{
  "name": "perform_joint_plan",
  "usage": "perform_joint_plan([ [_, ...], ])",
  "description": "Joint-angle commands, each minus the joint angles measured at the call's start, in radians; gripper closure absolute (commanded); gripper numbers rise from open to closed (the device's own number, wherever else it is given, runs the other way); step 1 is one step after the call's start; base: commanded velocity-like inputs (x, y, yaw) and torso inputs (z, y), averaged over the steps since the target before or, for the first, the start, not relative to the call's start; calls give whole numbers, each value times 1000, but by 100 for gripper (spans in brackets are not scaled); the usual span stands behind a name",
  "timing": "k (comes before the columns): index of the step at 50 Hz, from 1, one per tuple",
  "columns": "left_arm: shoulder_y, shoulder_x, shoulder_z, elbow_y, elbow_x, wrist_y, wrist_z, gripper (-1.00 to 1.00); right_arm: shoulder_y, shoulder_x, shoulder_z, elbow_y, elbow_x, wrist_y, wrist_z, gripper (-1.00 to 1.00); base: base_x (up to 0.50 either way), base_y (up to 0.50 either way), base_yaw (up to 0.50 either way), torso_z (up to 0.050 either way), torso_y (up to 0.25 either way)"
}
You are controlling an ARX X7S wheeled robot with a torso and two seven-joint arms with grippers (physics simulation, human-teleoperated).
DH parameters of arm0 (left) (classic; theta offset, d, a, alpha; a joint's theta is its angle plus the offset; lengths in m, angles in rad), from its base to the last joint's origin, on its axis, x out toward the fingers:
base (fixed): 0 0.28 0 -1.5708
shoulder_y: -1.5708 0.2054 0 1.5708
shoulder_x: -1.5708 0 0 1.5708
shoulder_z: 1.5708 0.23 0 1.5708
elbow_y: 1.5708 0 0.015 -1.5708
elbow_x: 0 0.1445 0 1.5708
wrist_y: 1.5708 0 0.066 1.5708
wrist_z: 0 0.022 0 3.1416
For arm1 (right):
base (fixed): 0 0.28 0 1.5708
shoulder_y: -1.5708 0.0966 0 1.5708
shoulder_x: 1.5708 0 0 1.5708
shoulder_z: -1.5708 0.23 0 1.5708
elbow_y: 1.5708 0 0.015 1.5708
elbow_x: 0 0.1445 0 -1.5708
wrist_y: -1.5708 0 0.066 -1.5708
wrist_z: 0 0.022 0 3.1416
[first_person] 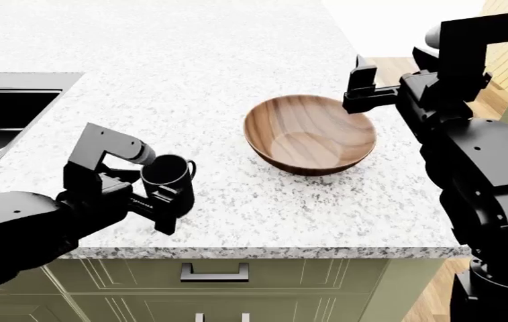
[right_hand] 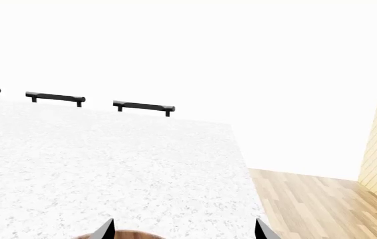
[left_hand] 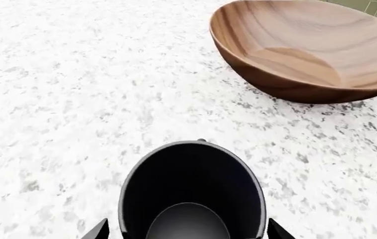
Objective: Pick the cup and bowl and place them in the sink. Then turn on the water.
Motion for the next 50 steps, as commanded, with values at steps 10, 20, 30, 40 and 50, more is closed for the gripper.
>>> perform_joint_plan([
  [10, -29, 27, 87, -87, 77, 63, 53, -100, 5, 0, -7, 15, 2, -11, 2, -100, 0, 0, 0, 0, 0],
  [20, -17, 5, -25, -38, 76, 154, 3, 100, 10, 22, -31, 3, 0, 2, -13, -100, 0, 0, 0, 0, 0],
  [30, -36, -22, -99, 9, 43, 139, -55, 100, 188, 223, -297, -89, 1, 148, -277, -100, 0, 0, 0, 0, 0],
  [40, -48, -15, -111, 7, 31, 139, -64, 100, 566, 434, -721, -157, 10, 295, -763, -100, 0, 0, 0, 0, 0],
  [50, -53, -20, -112, 6, 25, 138, -63, 100, 704, 513, -904, -258, 30, 331, -1004, -100, 0, 0, 0, 0, 0],
])
